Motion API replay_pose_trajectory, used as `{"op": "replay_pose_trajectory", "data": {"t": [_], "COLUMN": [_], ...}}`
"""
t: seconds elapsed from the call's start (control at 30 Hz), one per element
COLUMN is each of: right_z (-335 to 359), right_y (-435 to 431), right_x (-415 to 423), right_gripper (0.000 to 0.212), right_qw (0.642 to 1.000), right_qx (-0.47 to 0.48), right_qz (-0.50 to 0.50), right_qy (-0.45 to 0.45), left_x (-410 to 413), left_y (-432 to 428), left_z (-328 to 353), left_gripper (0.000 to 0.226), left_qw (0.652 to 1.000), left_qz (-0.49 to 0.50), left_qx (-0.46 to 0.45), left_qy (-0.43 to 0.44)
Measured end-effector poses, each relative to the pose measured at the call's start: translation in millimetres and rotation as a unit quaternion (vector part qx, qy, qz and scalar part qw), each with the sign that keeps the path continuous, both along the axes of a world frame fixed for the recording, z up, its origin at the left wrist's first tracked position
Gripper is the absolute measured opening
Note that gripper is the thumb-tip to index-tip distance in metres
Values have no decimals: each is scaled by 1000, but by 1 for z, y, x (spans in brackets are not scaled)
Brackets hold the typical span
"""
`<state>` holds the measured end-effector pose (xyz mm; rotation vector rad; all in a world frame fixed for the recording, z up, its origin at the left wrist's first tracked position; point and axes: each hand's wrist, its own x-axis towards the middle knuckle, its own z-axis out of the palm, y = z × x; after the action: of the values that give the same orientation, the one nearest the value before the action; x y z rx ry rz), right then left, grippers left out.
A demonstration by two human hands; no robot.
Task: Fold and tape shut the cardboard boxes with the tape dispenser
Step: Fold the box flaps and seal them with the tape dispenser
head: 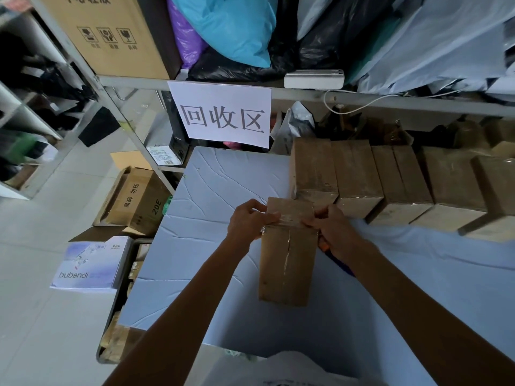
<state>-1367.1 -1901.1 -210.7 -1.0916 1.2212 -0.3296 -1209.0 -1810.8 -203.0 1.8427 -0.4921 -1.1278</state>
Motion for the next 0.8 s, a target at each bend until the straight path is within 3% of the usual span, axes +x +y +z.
{"op": "replay_pose_trajectory", "data": {"t": [0.33,0.43,0.63,0.8], "right_z": [-2,-2,-10,-11], "right_y": [-2,-4,5,-3], "right_x": [-6,-7,2,-7], "right_gripper": [21,30,20,20], "right_qw": [1000,1000,989,996], "right_qx": [4,-10,-139,-21], "right_qz": [0,8,-7,-86], "right_qy": [0,12,52,7], "left_x": [1,-1,0,-2], "left_y": [3,5,1,1], "left_z": [-3,-3,-2,-4], "left_gripper": [31,29,26,18], "left_qw": [1000,1000,1000,997], "left_qz": [-14,-13,-4,-24], "left_qx": [6,0,1,8], "left_qy": [-21,-21,-24,-74]}}
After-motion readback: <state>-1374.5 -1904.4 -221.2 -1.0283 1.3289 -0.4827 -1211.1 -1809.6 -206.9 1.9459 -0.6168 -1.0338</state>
